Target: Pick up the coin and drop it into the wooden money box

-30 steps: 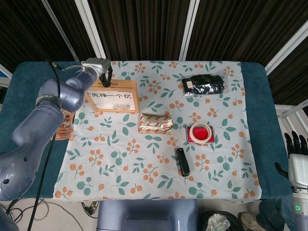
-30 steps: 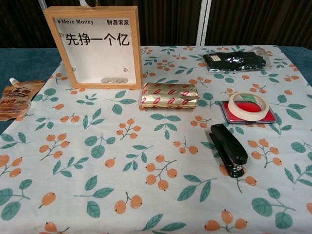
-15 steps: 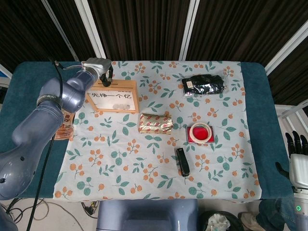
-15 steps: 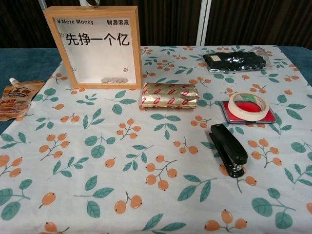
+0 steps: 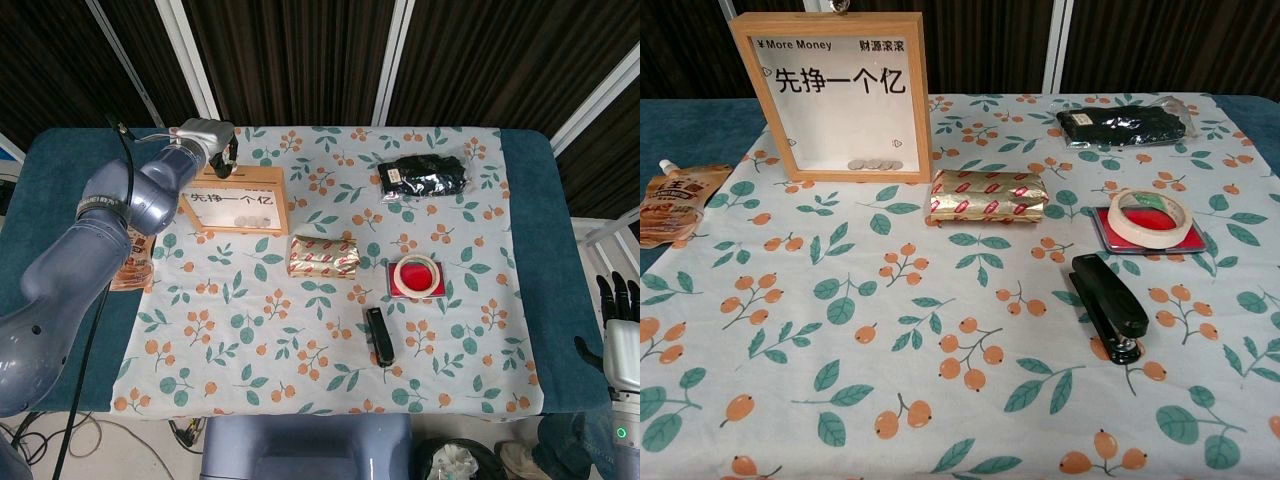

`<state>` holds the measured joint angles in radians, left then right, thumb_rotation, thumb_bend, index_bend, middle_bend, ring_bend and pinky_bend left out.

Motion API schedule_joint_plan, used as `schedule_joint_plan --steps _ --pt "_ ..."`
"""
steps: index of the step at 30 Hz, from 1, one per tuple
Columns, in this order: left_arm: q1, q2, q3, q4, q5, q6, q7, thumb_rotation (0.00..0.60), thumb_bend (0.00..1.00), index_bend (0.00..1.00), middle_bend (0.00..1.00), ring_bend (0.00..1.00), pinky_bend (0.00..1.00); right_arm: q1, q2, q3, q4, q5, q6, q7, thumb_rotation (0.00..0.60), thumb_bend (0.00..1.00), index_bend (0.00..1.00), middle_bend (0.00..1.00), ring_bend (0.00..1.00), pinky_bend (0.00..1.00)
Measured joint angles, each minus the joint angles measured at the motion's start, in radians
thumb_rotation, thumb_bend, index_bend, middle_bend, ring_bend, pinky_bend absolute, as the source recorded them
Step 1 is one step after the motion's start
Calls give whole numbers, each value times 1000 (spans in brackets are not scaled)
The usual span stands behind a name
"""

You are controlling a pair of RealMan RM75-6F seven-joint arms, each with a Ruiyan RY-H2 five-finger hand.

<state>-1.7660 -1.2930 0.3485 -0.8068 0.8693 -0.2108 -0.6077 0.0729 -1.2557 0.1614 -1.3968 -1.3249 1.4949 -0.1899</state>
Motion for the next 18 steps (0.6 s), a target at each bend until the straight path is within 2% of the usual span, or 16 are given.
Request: schedule_joint_plan --steps 13,18 --pt "-9 16 -3 -35 79 24 -55 600 320 492 3 0 0 -4 3 7 -9 7 9 -2 600 302 0 0 0 0" --pt "-11 60 -22 -75 83 71 -69 600 357 477 2 0 0 -4 5 6 -9 4 10 0 600 302 0 0 0 0"
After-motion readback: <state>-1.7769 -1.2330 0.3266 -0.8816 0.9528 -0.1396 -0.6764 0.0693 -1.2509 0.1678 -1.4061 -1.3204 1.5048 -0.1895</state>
